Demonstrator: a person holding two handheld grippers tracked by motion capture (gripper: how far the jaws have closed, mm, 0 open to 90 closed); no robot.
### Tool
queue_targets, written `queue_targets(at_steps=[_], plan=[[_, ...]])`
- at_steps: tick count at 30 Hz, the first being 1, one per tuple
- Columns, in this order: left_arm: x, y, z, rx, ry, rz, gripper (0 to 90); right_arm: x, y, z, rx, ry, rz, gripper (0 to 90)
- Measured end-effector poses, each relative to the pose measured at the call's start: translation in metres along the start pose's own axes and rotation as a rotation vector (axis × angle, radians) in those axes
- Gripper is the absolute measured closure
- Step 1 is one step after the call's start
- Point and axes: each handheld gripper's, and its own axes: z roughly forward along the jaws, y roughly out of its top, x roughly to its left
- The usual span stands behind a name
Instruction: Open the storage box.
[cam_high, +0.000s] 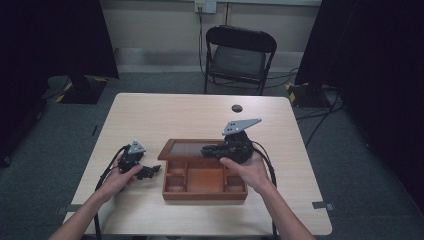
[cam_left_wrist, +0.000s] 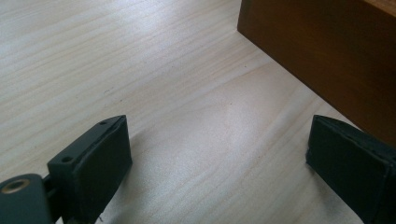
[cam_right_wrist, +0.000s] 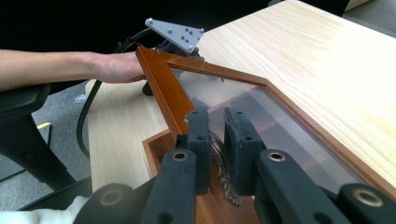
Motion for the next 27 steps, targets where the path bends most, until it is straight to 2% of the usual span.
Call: queue_targets(at_steps=[10,19,27], plan=[[0.0,0.0,0.0,0.0,0.0,0.0,5.9,-0.0037,0.0031,-0.0011,-0.018,0.003,0.003,81.9],[0.0,0.0,0.0001,-0.001,-0.001,-0.001,5.9,-0.0056,0.0074,-0.0016,-0.008,0.005,-0.005,82.1],[-0.0001,-0.0001,0.0001,-0.001,-0.002,-0.003,5.9,-0.007,0.0084,-0.0021,-0.02,0.005,-0.001,82.1]])
